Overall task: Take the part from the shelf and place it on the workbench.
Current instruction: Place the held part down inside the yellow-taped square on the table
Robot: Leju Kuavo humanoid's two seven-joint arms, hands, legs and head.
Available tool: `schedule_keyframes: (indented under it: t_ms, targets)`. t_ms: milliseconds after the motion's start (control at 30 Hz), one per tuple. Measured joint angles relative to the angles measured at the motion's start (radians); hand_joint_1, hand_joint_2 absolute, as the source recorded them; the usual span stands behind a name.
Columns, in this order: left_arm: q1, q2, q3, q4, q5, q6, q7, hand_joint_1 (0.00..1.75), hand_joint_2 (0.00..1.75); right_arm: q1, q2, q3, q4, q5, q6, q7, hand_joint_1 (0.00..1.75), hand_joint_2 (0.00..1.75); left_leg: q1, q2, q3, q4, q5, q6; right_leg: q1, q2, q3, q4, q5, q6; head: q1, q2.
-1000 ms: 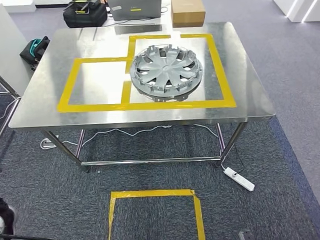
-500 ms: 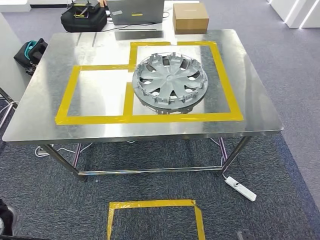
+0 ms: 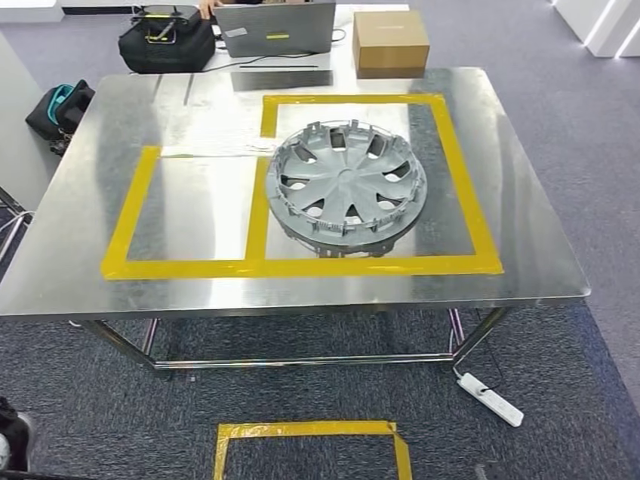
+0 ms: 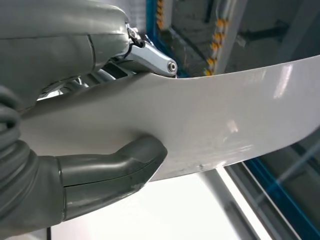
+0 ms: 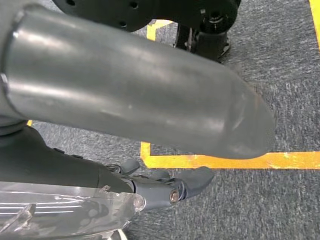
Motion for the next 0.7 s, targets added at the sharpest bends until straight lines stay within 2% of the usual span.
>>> schedule_keyframes:
  t_ms: [33,67,133,167,200,233,300,333,367,400,500,533,567,633,667,700]
  targets:
    - [-0.001,0.0,0.0,0.0,0.0,-0.001,0.0,1.75,1.75,-0.001,0.001,0.0,0.0,0.001,0.0,0.001,0.0,0.0,0.0,0.001,-0.007,0.018,-0.011,-0.006,-0.004,0.0,0.009,-0.009,-0.002,-0.003,-0.002,0.0]
    - [-0.001,-0.001,0.0,0.0,0.0,-0.003,0.0,1.75,1.75,-0.001,0.001,0.0,0.0,0.001,0.0,0.002,0.0,0.0,0.001,0.002,-0.029,0.059,-0.031,-0.013,-0.009,0.0,0.019,-0.017,-0.004,-0.006,-0.004,0.0]
    - [-0.001,-0.001,0.0,0.0,0.002,-0.006,0.0,1.75,1.75,-0.001,0.001,0.0,0.0,0.002,0.001,0.005,0.0,0.0,0.007,0.003,-0.108,0.191,-0.077,-0.023,-0.013,0.0,0.033,-0.023,-0.013,-0.009,-0.007,0.0]
    - [0.0,-0.001,0.0,0.001,0.003,-0.008,0.0,1.75,1.75,0.0,0.001,0.0,0.0,0.003,0.001,0.006,0.0,0.0,0.011,0.003,-0.148,0.247,-0.086,-0.028,-0.015,0.0,0.041,-0.024,-0.02,-0.009,-0.006,0.0]
    - [0.001,-0.001,0.001,0.001,0.005,-0.009,0.0,1.75,1.75,0.001,0.002,0.0,0.0,0.004,0.002,0.007,0.0,0.0,0.015,0.003,-0.174,0.272,-0.073,-0.032,-0.017,0.001,0.05,-0.024,-0.027,-0.007,-0.006,0.0]
    - [0.002,-0.001,0.003,0.001,0.007,-0.012,0.0,1.75,1.75,0.002,0.002,0.0,0.0,0.005,0.003,0.007,0.0,0.0,0.018,0.003,-0.181,0.259,-0.037,-0.035,-0.02,0.002,0.061,-0.023,-0.035,-0.005,-0.006,0.0]
    - [0.002,-0.001,0.008,0.001,0.008,-0.018,0.0,1.75,1.75,0.002,0.004,0.0,0.0,0.006,0.004,0.007,0.0,0.0,0.024,0.007,-0.153,0.147,0.067,-0.041,-0.024,0.004,0.083,-0.024,-0.054,0.005,-0.007,0.0]
    - [0.002,-0.001,0.011,0.001,0.008,-0.022,0.0,1.75,1.75,0.002,0.005,0.0,0.0,0.006,0.004,0.007,0.0,0.0,0.025,0.009,-0.132,0.088,0.1,-0.043,-0.024,0.006,0.092,-0.022,-0.065,0.013,-0.007,0.0]
    - [0.002,-0.001,0.014,0.001,0.008,-0.024,0.0,1.75,1.75,0.001,0.005,0.0,0.0,0.007,0.004,0.007,0.0,0.0,0.025,0.01,-0.116,0.045,0.114,-0.041,-0.023,0.007,0.095,-0.021,-0.073,0.02,-0.008,0.0]
    - [0.003,-0.002,0.016,0.002,0.008,-0.027,0.0,1.75,1.75,0.0,0.005,0.0,0.0,0.007,0.004,0.007,0.0,0.0,0.024,0.011,-0.107,0.023,0.111,-0.037,-0.021,0.006,0.095,-0.021,-0.079,0.027,-0.007,0.0]
    - [0.005,-0.002,0.019,0.002,0.008,-0.03,0.0,1.75,1.75,-0.002,0.006,0.0,0.0,0.007,0.005,0.007,0.0,0.0,0.024,0.007,-0.099,0.013,0.091,-0.016,-0.021,0.002,0.102,-0.023,-0.09,0.04,-0.002,0.0]
    - [0.006,-0.002,0.019,0.002,0.007,-0.031,0.0,1.75,1.75,-0.002,0.007,0.0,0.0,0.007,0.006,0.007,0.0,0.0,0.024,0.006,-0.094,0.013,0.088,-0.013,-0.021,0.001,0.103,-0.02,-0.086,0.038,0.0,0.0]
    - [0.006,-0.003,0.02,0.002,0.006,-0.033,0.0,1.75,1.75,-0.003,0.007,0.0,0.0,0.007,0.007,0.007,0.0,0.0,0.024,0.006,-0.089,0.012,0.085,-0.012,-0.02,0.001,0.104,-0.016,-0.084,0.031,0.001,0.0]
    - [0.006,-0.004,0.02,0.002,0.001,-0.035,0.0,1.75,1.75,-0.003,0.007,0.0,0.0,0.007,0.007,0.008,0.0,0.0,0.021,0.004,-0.084,0.012,0.081,-0.013,-0.017,0.0,0.106,-0.014,-0.073,0.008,0.003,0.0]
    - [0.006,-0.004,0.021,0.002,-0.003,-0.035,0.0,1.75,1.75,-0.003,0.007,0.0,0.0,0.007,0.007,0.008,0.0,0.0,0.02,0.003,-0.083,0.012,0.08,-0.012,-0.017,0.0,0.11,-0.016,-0.074,0.001,0.004,0.0]
    - [0.005,-0.005,0.021,0.003,-0.008,-0.037,0.0,1.75,1.75,-0.003,0.007,0.0,0.0,0.007,0.007,0.008,0.0,0.0,0.019,0.003,-0.083,0.012,0.079,-0.011,-0.017,0.0,0.113,-0.018,-0.072,0.0,0.005,0.0]
